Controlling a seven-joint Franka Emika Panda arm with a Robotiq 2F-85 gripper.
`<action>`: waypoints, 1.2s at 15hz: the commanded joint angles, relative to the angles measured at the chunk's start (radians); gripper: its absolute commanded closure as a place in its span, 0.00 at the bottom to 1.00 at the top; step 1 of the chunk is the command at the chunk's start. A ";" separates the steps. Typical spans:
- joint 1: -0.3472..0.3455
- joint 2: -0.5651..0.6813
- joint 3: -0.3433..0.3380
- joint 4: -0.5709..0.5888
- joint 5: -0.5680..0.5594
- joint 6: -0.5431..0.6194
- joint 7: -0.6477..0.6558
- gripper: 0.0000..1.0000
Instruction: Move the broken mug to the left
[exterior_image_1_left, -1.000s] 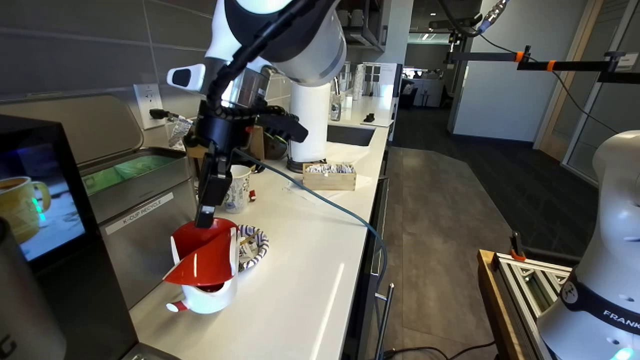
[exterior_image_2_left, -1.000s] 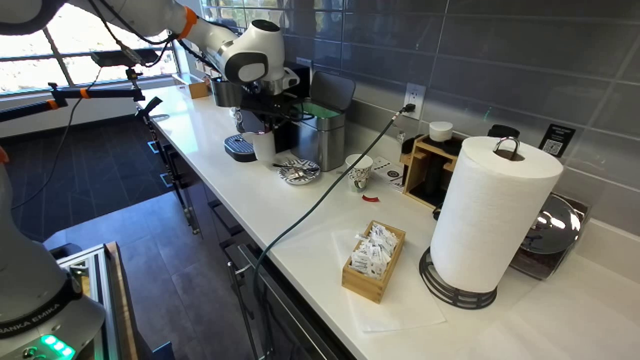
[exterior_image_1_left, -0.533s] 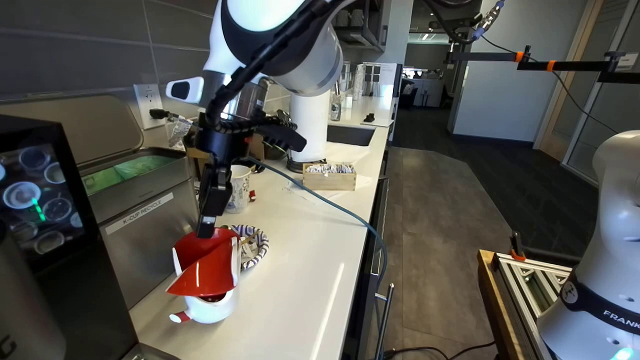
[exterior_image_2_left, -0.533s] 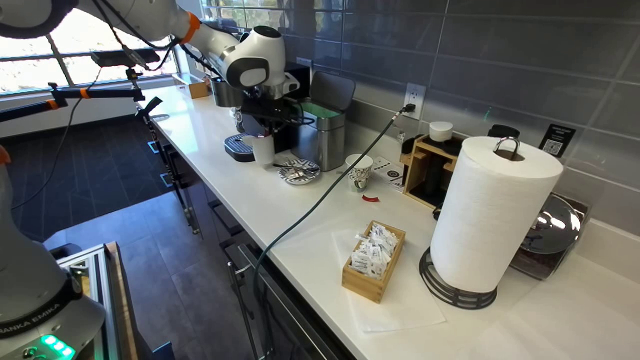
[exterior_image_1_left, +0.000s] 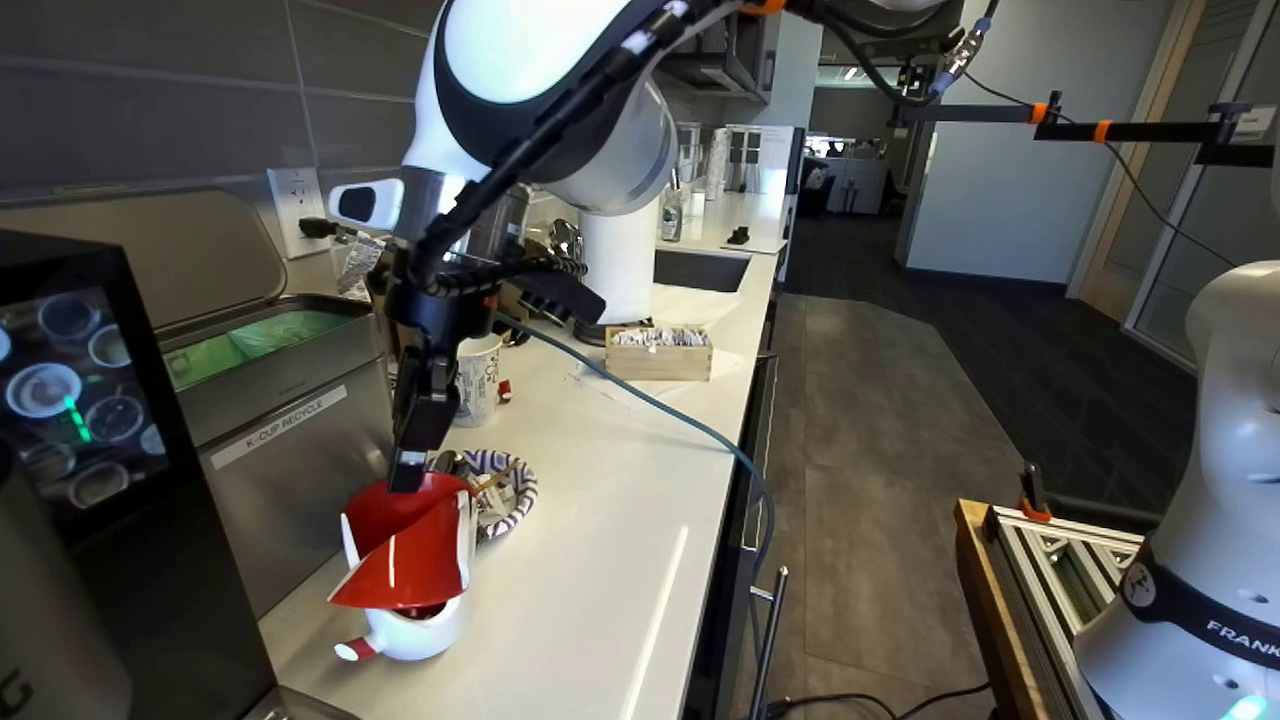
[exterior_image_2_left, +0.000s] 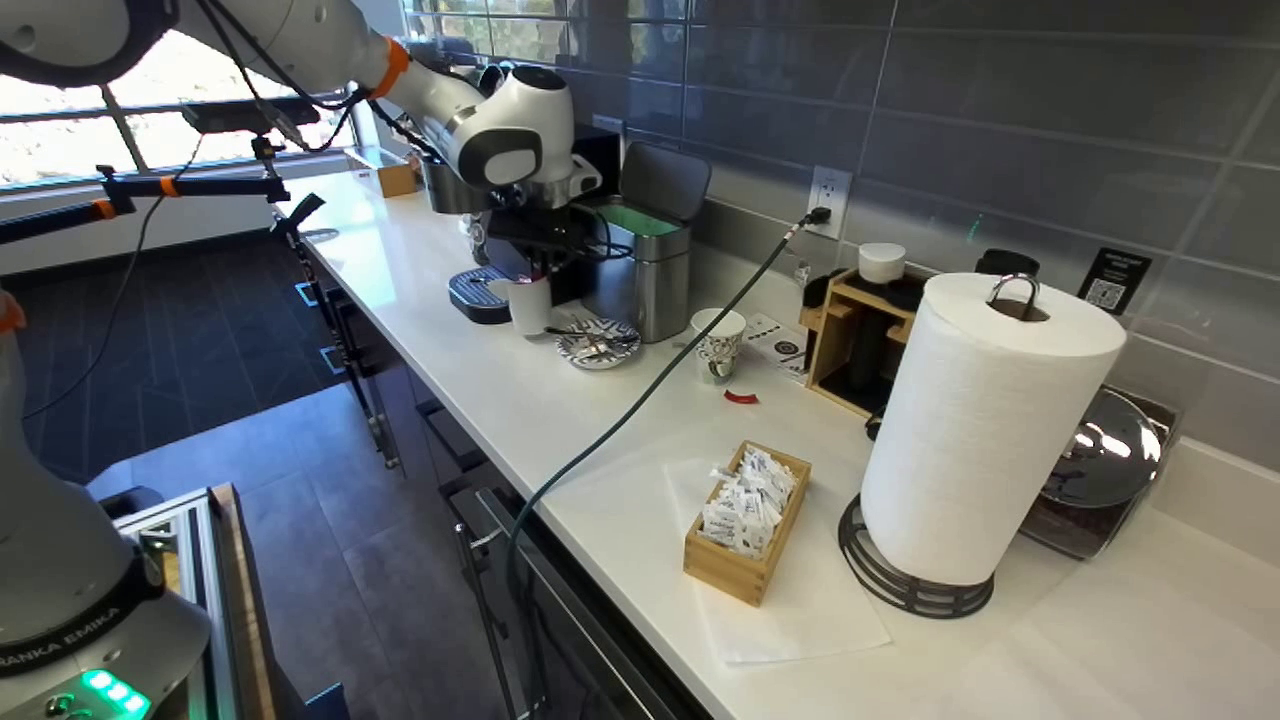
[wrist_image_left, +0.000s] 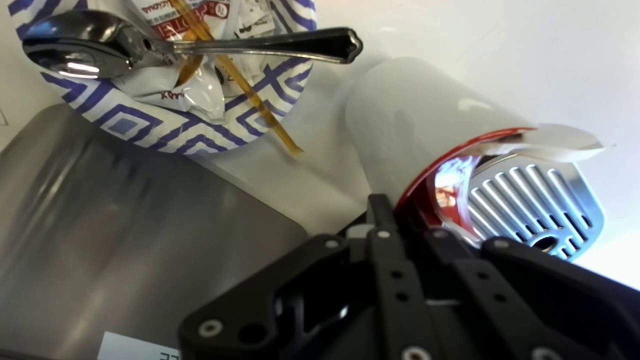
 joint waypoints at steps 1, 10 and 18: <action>-0.013 0.021 0.019 0.020 0.006 0.021 -0.022 0.98; -0.022 0.052 0.030 0.037 0.010 0.014 -0.037 0.98; -0.025 0.068 0.031 0.053 0.003 0.000 -0.036 0.98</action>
